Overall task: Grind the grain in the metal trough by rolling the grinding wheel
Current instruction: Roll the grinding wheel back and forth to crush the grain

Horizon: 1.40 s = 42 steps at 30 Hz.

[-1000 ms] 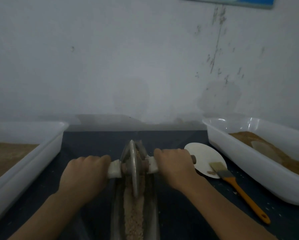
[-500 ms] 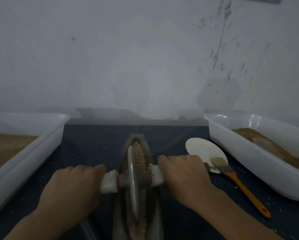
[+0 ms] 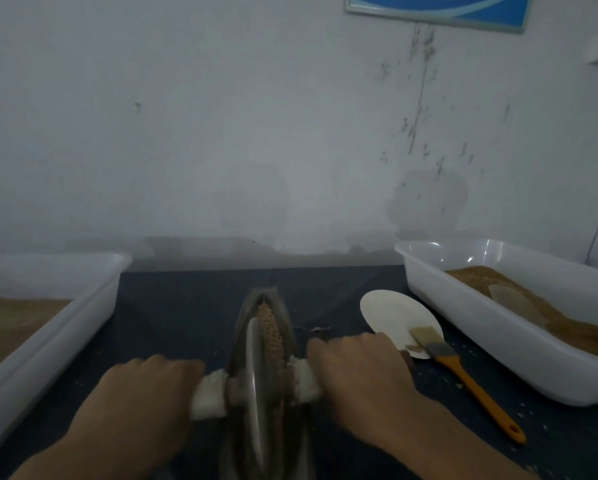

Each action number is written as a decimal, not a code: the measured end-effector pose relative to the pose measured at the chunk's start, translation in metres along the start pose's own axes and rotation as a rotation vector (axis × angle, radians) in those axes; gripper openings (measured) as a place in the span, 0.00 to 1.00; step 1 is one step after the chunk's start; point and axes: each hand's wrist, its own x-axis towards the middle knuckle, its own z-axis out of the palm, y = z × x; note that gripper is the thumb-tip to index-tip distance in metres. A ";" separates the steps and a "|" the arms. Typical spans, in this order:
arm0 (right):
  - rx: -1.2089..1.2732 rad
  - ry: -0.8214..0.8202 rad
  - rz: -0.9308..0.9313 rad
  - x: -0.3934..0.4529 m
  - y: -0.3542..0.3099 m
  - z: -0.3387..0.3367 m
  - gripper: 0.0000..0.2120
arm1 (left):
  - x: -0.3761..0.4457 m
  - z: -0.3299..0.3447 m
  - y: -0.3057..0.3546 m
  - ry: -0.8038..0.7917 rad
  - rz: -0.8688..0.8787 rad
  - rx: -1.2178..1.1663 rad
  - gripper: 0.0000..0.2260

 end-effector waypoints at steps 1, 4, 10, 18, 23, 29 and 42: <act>0.005 -0.015 -0.011 -0.006 -0.002 -0.003 0.09 | -0.006 -0.004 0.001 -0.020 0.002 0.000 0.10; -0.001 -0.008 -0.017 -0.016 -0.001 -0.002 0.09 | -0.016 -0.014 0.005 0.007 0.010 0.040 0.10; -0.061 0.069 0.089 0.028 0.016 0.026 0.10 | 0.026 0.002 0.004 0.180 0.073 0.035 0.15; -0.138 0.111 0.068 0.054 0.018 0.023 0.10 | 0.040 0.007 0.004 0.101 -0.039 -0.048 0.11; -0.003 0.025 -0.003 -0.002 0.000 0.004 0.10 | -0.005 -0.016 0.007 -0.036 0.043 -0.034 0.11; -0.053 0.078 0.003 -0.010 -0.004 0.000 0.16 | -0.009 -0.024 0.009 -0.088 0.018 -0.020 0.11; -0.055 0.079 -0.008 0.036 0.018 0.019 0.10 | 0.030 0.007 0.002 0.100 0.028 0.019 0.13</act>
